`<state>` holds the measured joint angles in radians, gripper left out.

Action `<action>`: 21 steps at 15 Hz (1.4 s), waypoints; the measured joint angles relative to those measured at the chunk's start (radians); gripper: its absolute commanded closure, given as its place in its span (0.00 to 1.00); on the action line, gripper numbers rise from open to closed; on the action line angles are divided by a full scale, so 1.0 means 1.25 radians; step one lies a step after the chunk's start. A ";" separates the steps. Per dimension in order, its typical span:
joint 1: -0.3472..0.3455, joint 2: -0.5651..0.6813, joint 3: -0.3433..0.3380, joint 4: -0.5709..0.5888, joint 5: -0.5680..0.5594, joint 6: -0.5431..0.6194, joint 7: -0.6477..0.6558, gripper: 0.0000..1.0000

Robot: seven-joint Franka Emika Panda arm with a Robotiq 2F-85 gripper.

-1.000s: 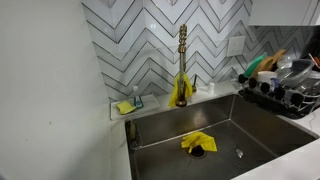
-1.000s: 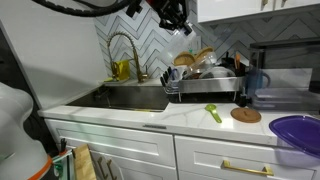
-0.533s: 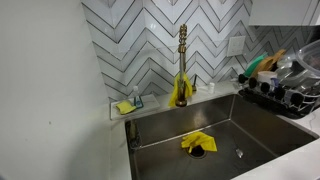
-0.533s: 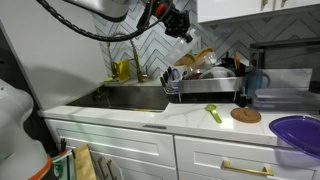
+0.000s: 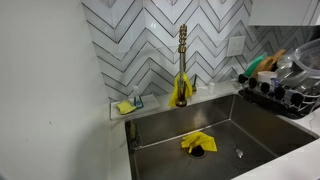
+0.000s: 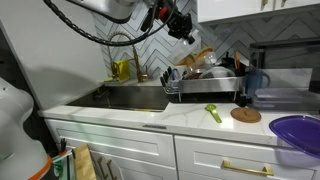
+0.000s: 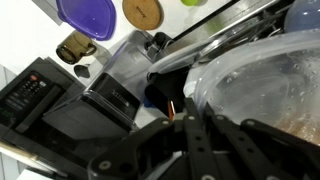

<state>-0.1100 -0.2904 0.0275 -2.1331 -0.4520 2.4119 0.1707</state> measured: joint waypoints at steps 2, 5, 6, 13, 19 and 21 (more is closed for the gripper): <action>-0.014 0.016 0.015 0.015 -0.029 -0.020 0.070 0.98; -0.017 0.055 0.033 0.049 -0.053 -0.038 0.152 0.98; -0.017 0.071 0.038 0.063 -0.060 -0.038 0.170 0.98; 0.006 0.188 0.049 0.171 -0.151 -0.038 0.256 0.98; 0.041 0.240 0.042 0.220 -0.183 -0.038 0.268 0.89; 0.047 0.248 0.036 0.230 -0.209 -0.038 0.268 0.89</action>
<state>-0.0510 0.0201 0.0729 -1.8461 -0.7135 2.3644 0.5059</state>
